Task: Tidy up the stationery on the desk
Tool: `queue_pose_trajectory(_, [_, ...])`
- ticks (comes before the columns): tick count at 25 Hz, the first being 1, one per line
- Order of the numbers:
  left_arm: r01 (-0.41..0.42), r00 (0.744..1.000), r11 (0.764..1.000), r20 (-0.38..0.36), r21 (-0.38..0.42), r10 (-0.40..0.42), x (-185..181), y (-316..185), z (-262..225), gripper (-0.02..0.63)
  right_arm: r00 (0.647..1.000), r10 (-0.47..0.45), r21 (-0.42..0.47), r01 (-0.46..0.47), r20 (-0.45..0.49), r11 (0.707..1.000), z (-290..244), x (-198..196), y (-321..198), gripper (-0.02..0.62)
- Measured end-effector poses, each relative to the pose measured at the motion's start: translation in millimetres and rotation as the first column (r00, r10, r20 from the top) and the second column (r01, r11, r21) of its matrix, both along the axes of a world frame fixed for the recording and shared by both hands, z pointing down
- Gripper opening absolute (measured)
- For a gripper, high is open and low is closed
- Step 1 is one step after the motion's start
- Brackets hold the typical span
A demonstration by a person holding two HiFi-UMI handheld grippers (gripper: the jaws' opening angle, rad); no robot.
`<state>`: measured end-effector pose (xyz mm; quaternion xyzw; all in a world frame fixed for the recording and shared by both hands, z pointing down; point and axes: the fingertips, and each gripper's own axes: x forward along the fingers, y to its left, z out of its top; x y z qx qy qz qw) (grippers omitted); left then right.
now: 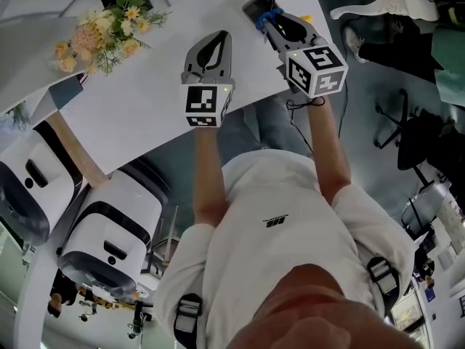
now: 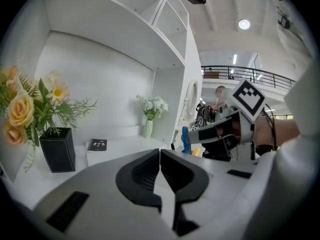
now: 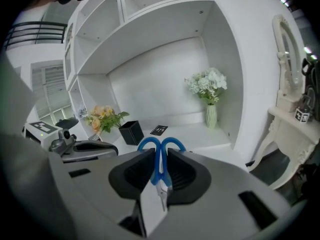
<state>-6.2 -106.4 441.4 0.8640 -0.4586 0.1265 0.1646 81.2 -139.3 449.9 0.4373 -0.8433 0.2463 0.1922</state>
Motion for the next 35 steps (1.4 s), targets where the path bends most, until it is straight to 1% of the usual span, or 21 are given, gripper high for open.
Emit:
queue_pose_trajectory(4, [-0.024, 1.0, 1.0, 0.0, 0.005, 0.024, 18, -4, -2, 0.0, 0.999, 0.043, 0.001, -0.043, 0.03, 0.999, -2, 22, -9, 0.061])
queue_pose_trajectory(8, [-0.042, 0.999, 0.999, 0.007, 0.001, 0.042, 32, -8, -3, 0.0, 0.996, 0.058, 0.013, -0.06, 0.071, 0.998, -4, 31, -19, 0.061])
queue_pose_trajectory(10, [-0.049, 0.999, 0.999, 0.01, 0.0, 0.049, 38, -10, -3, 0.0, 0.995, 0.059, 0.012, -0.06, 0.075, 0.998, -1, 34, -22, 0.061])
queue_pose_trajectory(16, [-0.051, 0.999, 0.999, 0.018, -0.012, 0.051, 45, -16, 0, 0.0, 0.998, 0.03, -0.035, -0.029, 0.049, 0.999, 23, 31, -25, 0.063])
queue_pose_trajectory(20, [-0.049, 0.999, 0.999, 0.021, -0.021, 0.05, 47, -19, 4, 0.0, 0.999, -0.028, -0.082, 0.025, -0.025, 0.996, 47, 27, -21, 0.071])
queue_pose_trajectory(21, [-0.05, 0.999, 0.999, 0.021, -0.022, 0.05, 47, -20, 4, 0.0, 0.999, -0.039, -0.085, 0.036, -0.038, 0.996, 50, 27, -19, 0.091])
queue_pose_trajectory(22, [-0.05, 0.999, 0.999, 0.02, -0.021, 0.051, 47, -20, 3, 0.0, 0.998, -0.048, -0.085, 0.044, -0.042, 0.995, 50, 27, -18, 0.128])
queue_pose_trajectory(23, [-0.05, 0.999, 0.999, 0.019, -0.018, 0.051, 47, -21, 3, 0.0, 0.998, -0.052, -0.083, 0.049, -0.041, 0.995, 49, 27, -17, 0.14])
queue_pose_trajectory(29, [-0.064, 0.998, 0.998, 0.015, -0.007, 0.064, 49, -21, -5, 0.0, 0.998, -0.038, -0.042, 0.036, -0.044, 0.998, 32, 30, -12, 0.126])
queue_pose_trajectory(32, [-0.077, 0.997, 0.997, 0.001, 0.007, 0.077, 51, -20, -12, 0.0, 0.999, -0.03, 0.012, 0.031, -0.042, 0.999, 18, 34, -8, 0.124])
queue_pose_trajectory(35, [-0.091, 0.996, 0.996, -0.016, 0.013, 0.092, 54, -19, -20, 0.0, 0.998, -0.016, 0.074, 0.02, -0.059, 0.997, 3, 40, -4, 0.106])
